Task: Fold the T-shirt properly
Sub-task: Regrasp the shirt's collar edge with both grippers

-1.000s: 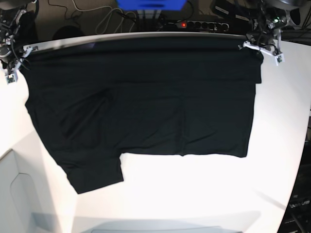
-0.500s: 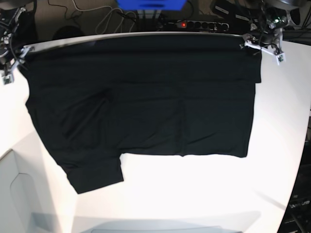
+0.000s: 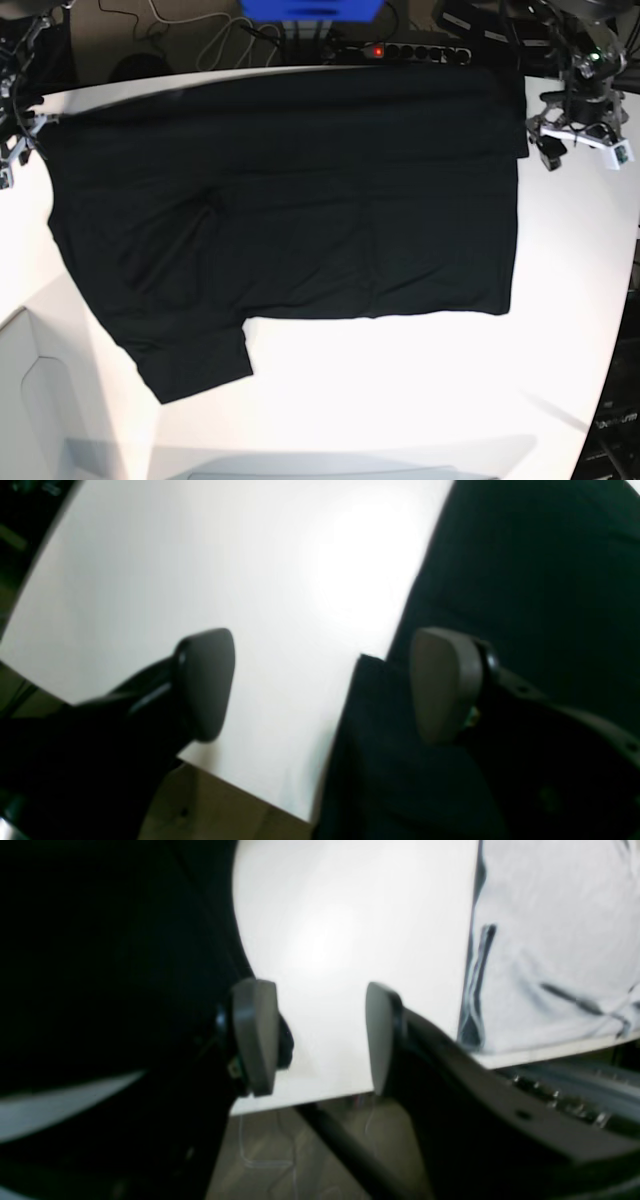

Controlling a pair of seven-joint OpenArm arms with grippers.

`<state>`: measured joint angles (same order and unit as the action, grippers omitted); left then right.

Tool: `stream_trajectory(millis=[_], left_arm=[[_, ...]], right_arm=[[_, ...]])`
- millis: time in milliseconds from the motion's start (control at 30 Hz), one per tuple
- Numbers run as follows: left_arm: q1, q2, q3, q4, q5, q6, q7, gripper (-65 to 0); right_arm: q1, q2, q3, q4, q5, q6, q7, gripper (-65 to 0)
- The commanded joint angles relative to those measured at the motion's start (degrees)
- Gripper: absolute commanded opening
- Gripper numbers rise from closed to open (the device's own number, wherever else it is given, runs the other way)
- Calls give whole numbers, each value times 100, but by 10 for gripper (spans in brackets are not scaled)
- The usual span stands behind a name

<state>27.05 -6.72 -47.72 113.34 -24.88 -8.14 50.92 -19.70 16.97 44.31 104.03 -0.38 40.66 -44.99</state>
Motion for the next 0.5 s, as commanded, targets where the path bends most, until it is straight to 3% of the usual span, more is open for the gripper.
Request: stream_trajectory(millis=[0,267,467], left_arm=[[-125,-44,-32,81,-48,1,-103,-122],[-678,-27,30,81,-48,1,-59,-122],[-274,272,188,81,-48,1,926,-122]], right_arm=[[120,109,21,72,34,-115,108,-360],[832,83,-58,28,34,-124,73,-359],[920,65,-357,28,34,-132,73,-359]])
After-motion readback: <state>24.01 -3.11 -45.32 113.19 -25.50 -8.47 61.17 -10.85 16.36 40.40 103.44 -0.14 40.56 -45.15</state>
